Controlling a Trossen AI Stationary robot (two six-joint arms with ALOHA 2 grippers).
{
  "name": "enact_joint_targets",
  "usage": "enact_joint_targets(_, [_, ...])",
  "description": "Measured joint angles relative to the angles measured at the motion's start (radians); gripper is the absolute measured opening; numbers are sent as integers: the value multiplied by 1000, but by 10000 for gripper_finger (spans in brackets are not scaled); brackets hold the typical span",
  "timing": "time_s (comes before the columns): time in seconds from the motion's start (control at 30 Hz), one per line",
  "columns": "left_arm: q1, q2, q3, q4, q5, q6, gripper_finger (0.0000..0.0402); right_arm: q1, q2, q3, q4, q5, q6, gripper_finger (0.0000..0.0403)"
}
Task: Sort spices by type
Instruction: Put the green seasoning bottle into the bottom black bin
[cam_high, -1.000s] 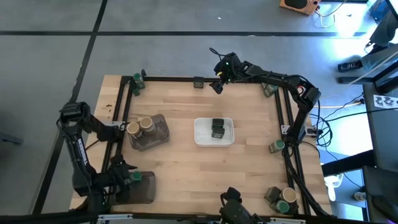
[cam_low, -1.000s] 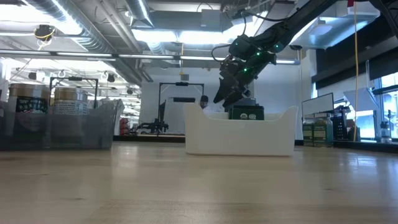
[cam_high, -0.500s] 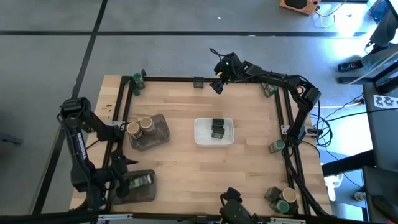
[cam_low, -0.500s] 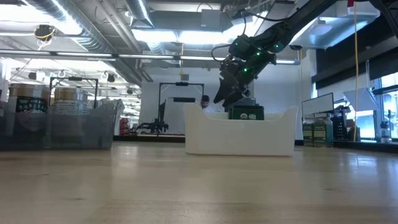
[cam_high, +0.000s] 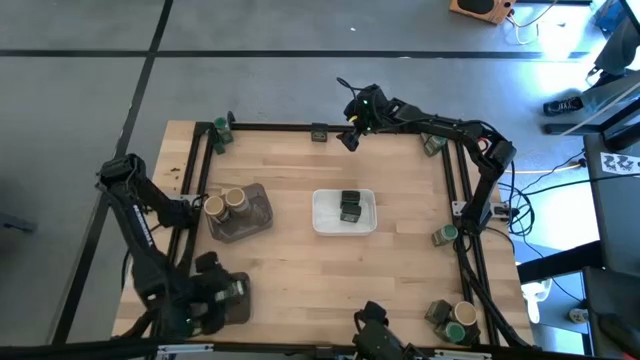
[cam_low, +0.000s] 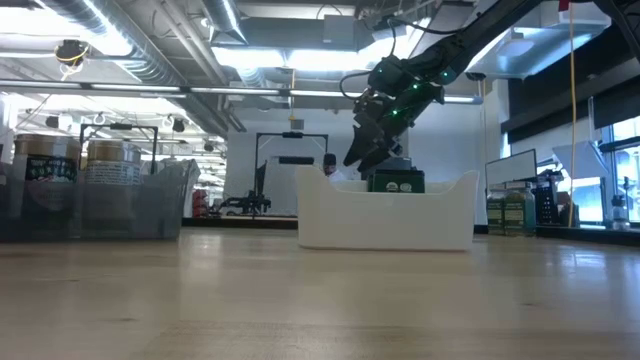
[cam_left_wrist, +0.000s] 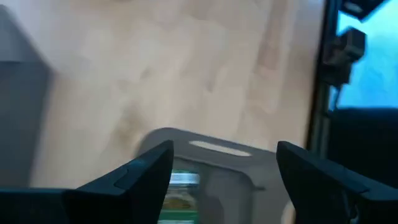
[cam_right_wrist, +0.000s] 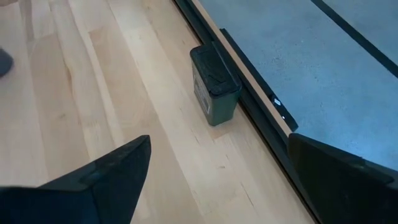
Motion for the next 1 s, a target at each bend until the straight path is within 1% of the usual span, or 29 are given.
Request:
enact_joint_targets(0.1, [48, 18, -2, 1, 133, 26, 280, 0, 0, 0, -3, -5, -3, 376])
enact_joint_targets(0.2, [81, 48, -3, -52, 256, 12, 280, 0, 0, 0, -3, -29, -4, 376])
enact_joint_targets(0.23, [90, 59, -3, -58, 293, 13, 280, 0, 0, 0, -3, -32, -4, 376])
enact_joint_targets(0.3, [104, 75, -3, -72, 335, 18, 280, 0, 0, 0, -3, -34, -5, 376])
enact_joint_targets(0.4, [113, 90, -3, -75, 362, 20, 280, 0, 0, 0, -4, -34, -7, 376])
enact_joint_targets(0.57, [107, 108, -3, -97, 373, 22, 280, 0, 0, -1, -5, -34, -22, 376])
enact_joint_targets(0.77, [86, 116, -3, -101, 393, 75, 280, 0, 0, -1, -6, -34, -23, 376])
enact_joint_targets(0.9, [81, 120, -4, -162, 392, 95, 280, 0, 0, -1, -6, -34, -23, 376])
enact_joint_targets(1.0, [80, 125, -4, -173, 392, 96, 280, 0, 0, -1, -6, -34, -23, 376])
